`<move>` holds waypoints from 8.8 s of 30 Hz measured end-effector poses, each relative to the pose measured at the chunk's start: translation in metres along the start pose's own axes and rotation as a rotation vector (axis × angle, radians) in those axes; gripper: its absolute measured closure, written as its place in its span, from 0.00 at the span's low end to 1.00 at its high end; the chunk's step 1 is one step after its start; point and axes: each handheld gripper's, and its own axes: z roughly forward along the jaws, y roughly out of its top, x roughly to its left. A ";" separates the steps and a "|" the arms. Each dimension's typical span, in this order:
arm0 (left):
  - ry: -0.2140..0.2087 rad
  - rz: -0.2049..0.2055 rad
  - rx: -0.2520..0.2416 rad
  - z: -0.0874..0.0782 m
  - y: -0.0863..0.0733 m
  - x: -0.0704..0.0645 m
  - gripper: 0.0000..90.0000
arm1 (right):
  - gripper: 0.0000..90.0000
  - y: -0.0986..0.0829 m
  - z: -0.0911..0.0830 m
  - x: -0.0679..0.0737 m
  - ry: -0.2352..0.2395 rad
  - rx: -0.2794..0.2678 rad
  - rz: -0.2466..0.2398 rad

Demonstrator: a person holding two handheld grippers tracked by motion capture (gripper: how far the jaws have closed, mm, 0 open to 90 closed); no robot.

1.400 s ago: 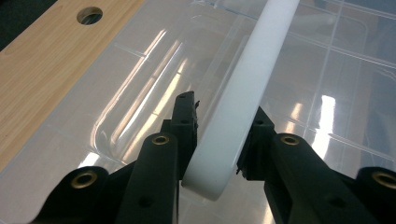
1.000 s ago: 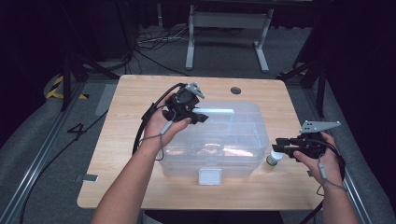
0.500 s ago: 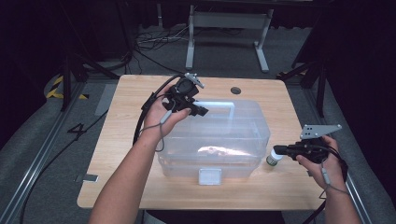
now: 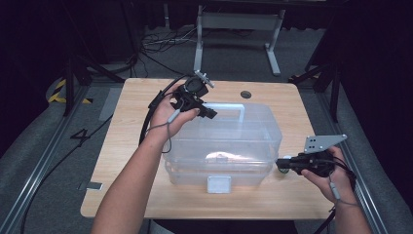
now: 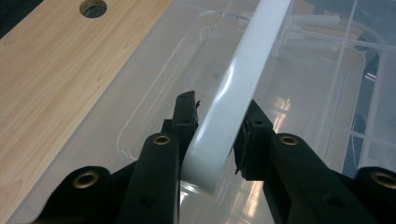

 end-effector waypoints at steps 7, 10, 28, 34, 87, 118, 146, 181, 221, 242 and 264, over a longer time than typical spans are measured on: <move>0.003 0.004 -0.011 -0.002 0.001 -0.001 0.80 | 1.00 -0.001 -0.002 -0.001 -0.004 -0.029 0.009; 0.018 0.018 0.003 -0.003 0.002 -0.004 0.80 | 1.00 -0.001 -0.002 -0.001 -0.002 -0.038 0.015; 0.077 -0.012 -0.099 -0.034 -0.009 -0.009 0.60 | 1.00 0.002 0.001 -0.001 -0.014 -0.035 0.006; 0.091 -0.017 -0.161 -0.056 -0.020 -0.016 0.69 | 1.00 0.006 0.000 -0.001 -0.020 -0.059 0.003; 0.076 -0.134 -0.338 -0.054 -0.135 -0.058 0.99 | 1.00 0.042 0.001 -0.012 -0.222 -0.307 0.099; 0.264 -0.269 -0.442 -0.045 -0.158 -0.037 0.99 | 0.98 0.039 0.003 -0.008 -0.212 -0.289 0.091; 0.259 -0.254 -0.441 -0.048 -0.153 -0.032 0.98 | 0.43 0.031 -0.003 0.002 -0.452 -0.304 0.060; 0.238 -0.239 -0.446 -0.049 -0.152 -0.028 0.96 | 0.56 0.065 0.040 -0.004 -0.692 -0.367 0.114; 0.211 -0.257 -0.378 -0.056 -0.171 -0.033 0.63 | 0.68 0.081 0.045 -0.016 -0.808 -0.487 0.096; 0.174 -0.268 -0.279 -0.054 -0.184 -0.044 0.57 | 0.84 0.108 0.042 -0.038 -0.882 -0.469 0.105; 0.041 -0.094 -0.107 -0.021 -0.173 -0.067 0.54 | 0.86 0.120 0.040 -0.063 -0.803 -0.402 0.198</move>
